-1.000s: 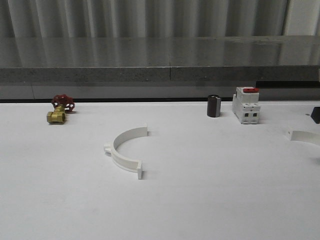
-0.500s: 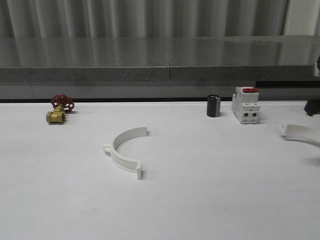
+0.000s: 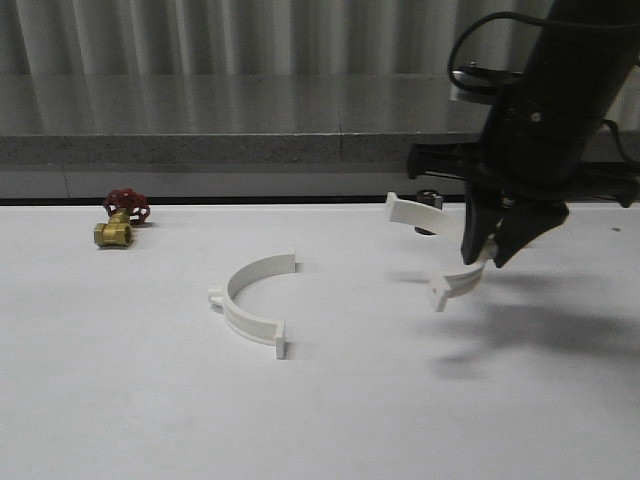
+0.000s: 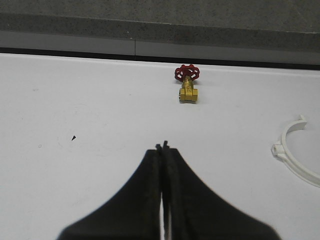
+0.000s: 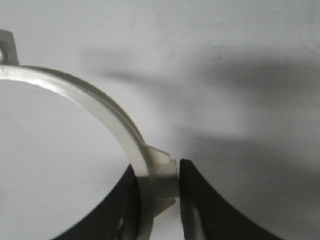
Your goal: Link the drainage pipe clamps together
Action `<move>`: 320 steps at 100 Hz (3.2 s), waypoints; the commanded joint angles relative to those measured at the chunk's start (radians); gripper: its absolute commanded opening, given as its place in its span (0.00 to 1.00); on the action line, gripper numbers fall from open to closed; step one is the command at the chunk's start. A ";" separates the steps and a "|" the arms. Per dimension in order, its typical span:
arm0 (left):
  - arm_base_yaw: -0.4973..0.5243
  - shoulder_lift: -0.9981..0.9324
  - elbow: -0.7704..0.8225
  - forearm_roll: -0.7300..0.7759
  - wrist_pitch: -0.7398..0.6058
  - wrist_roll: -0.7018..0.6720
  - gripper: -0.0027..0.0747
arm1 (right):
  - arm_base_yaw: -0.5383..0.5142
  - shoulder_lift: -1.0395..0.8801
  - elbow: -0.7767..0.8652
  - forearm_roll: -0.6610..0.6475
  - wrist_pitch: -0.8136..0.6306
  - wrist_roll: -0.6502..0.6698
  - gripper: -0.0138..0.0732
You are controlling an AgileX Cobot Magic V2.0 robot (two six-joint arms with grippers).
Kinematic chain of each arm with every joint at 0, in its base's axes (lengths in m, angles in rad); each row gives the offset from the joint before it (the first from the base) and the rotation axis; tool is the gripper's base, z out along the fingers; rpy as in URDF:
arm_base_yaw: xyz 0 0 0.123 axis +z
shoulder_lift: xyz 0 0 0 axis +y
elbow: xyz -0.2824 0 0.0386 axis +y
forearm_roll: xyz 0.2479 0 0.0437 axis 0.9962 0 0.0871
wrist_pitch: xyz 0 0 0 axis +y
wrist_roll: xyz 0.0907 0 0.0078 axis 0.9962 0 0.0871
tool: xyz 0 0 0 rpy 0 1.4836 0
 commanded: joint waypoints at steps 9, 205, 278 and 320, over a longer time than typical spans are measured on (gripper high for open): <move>0.004 0.006 -0.028 0.000 -0.069 -0.001 0.01 | 0.061 0.023 -0.107 -0.096 0.005 0.155 0.18; 0.004 0.006 -0.028 0.000 -0.069 -0.001 0.01 | 0.197 0.224 -0.325 -0.084 0.066 0.263 0.69; 0.004 0.006 -0.028 0.000 -0.069 -0.001 0.01 | -0.106 -0.478 0.018 -0.311 0.114 0.097 0.69; 0.004 0.006 -0.028 0.000 -0.069 -0.001 0.01 | -0.242 -0.989 0.456 -0.334 0.084 0.067 0.66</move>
